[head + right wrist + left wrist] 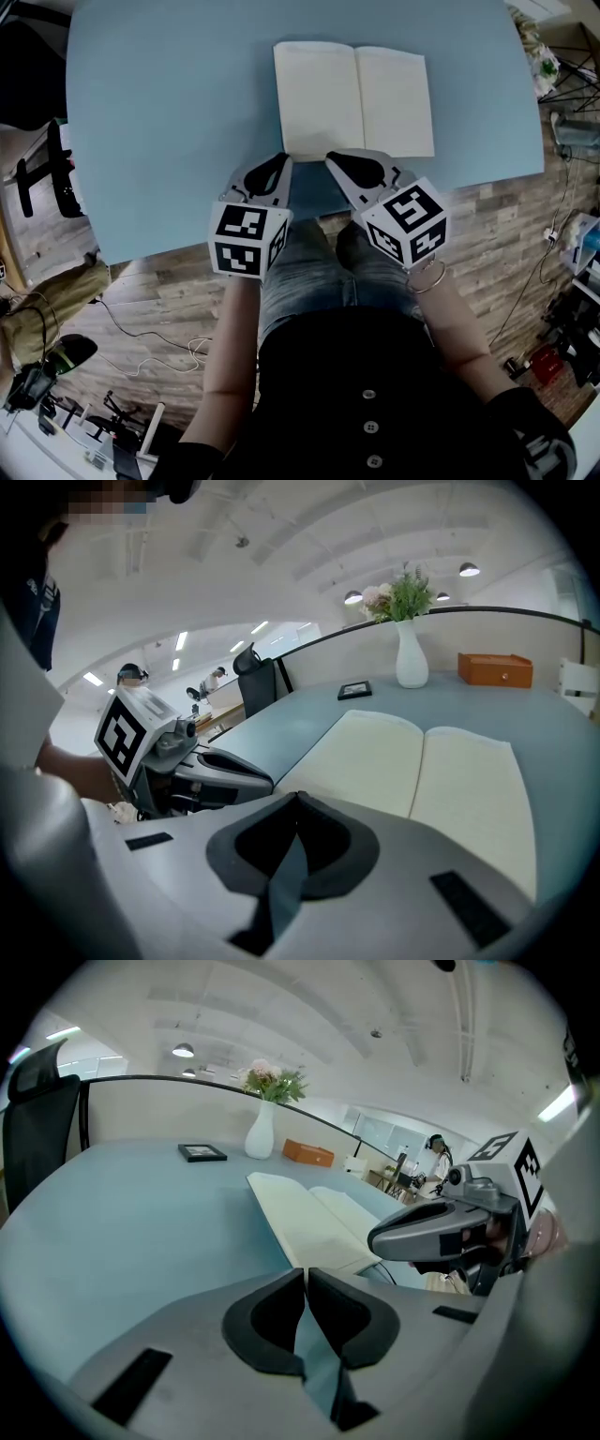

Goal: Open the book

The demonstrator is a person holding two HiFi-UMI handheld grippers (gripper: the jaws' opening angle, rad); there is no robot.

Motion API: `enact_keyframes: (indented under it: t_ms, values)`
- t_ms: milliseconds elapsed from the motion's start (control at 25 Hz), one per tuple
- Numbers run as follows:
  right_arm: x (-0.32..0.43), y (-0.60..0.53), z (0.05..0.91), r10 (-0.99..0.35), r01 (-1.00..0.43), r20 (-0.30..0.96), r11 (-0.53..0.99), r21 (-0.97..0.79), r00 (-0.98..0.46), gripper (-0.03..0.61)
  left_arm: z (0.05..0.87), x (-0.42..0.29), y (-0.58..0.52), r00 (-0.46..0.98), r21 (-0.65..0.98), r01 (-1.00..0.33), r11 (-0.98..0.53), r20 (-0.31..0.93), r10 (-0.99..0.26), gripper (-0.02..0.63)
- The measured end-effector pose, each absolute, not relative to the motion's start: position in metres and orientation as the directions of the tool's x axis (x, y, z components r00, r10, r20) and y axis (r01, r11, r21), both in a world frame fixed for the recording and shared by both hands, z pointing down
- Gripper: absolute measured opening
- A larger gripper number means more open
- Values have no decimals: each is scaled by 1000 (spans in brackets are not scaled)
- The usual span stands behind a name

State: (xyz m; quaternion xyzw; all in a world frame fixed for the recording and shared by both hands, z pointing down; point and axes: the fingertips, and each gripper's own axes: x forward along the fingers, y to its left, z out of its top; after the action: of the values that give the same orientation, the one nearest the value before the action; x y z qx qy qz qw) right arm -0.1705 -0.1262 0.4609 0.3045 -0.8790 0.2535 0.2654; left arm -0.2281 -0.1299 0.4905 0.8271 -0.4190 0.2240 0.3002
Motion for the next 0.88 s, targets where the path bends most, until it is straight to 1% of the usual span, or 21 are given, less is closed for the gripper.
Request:
enact_keyframes:
  t_ms: [560,880]
  values:
    - [-178,-120,454,-409,-673,618,686,-276,-671,2,508,-229,-129,557,277,-802,-530,669,-493,14]
    - [-176,-120,454,-414,-679,624,683,-269,-663,2,516,-234,-128,506,219,-817,-534,717,-480,14]
